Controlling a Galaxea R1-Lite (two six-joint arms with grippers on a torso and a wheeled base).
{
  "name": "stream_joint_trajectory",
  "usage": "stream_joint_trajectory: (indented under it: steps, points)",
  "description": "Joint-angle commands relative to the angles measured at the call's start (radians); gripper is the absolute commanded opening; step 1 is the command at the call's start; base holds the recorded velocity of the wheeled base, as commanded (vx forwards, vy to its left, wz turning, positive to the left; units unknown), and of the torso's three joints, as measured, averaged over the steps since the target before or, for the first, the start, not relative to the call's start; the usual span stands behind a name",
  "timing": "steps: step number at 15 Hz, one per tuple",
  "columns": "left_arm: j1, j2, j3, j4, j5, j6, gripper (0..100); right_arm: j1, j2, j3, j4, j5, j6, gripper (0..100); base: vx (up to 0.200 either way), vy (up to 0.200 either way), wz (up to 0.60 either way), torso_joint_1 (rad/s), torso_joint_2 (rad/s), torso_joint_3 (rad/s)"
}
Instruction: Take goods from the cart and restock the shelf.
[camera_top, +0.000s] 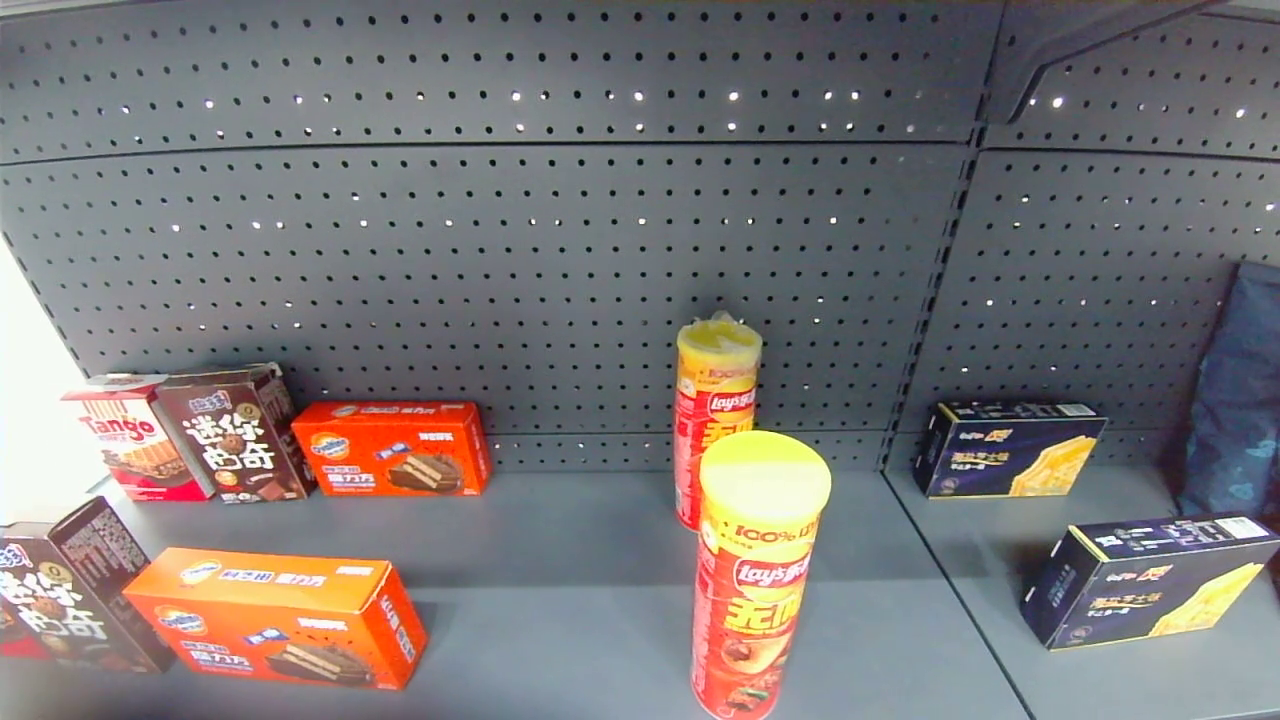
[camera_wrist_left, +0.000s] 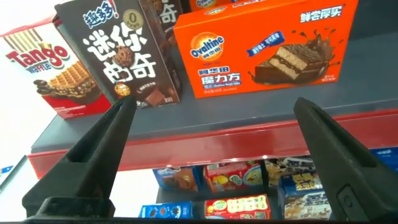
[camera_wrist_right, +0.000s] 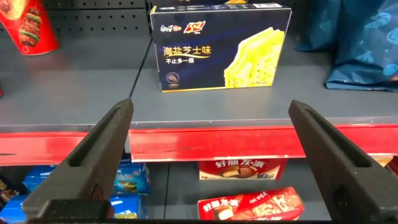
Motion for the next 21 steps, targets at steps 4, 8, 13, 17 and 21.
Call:
stream_joint_trajectory:
  steps: [4, 8, 13, 17, 21]
  points:
    - [-0.003, 0.002, 0.002, -0.002, -0.01, -0.008, 100, 0.0, -0.002, 0.0, 0.0, 0.0, 0.0, 100, 0.0, 0.0, 0.0, 0.0, 0.0, 0.0]
    - [0.144, 0.028, 0.009, 0.001, -0.366, -0.088, 100, 0.0, -0.002, 0.0, 0.0, 0.0, 0.0, 100, 0.0, 0.0, 0.0, 0.0, 0.0, 0.0]
    - [0.261, 0.085, 0.031, 0.004, -0.421, -0.103, 100, 0.0, -0.002, 0.0, 0.0, -0.001, 0.0, 100, 0.0, 0.0, 0.0, 0.0, 0.0, 0.0]
    - [0.261, -0.021, 0.034, -0.004, -0.407, -0.121, 100, 0.0, -0.002, 0.0, 0.0, -0.001, 0.0, 100, 0.0, 0.0, 0.0, 0.0, 0.0, 0.0]
    - [0.233, -0.082, 0.034, -0.004, -0.402, -0.126, 100, 0.0, -0.002, 0.0, 0.0, 0.0, 0.0, 100, 0.0, 0.0, 0.0, 0.0, 0.0, 0.0]
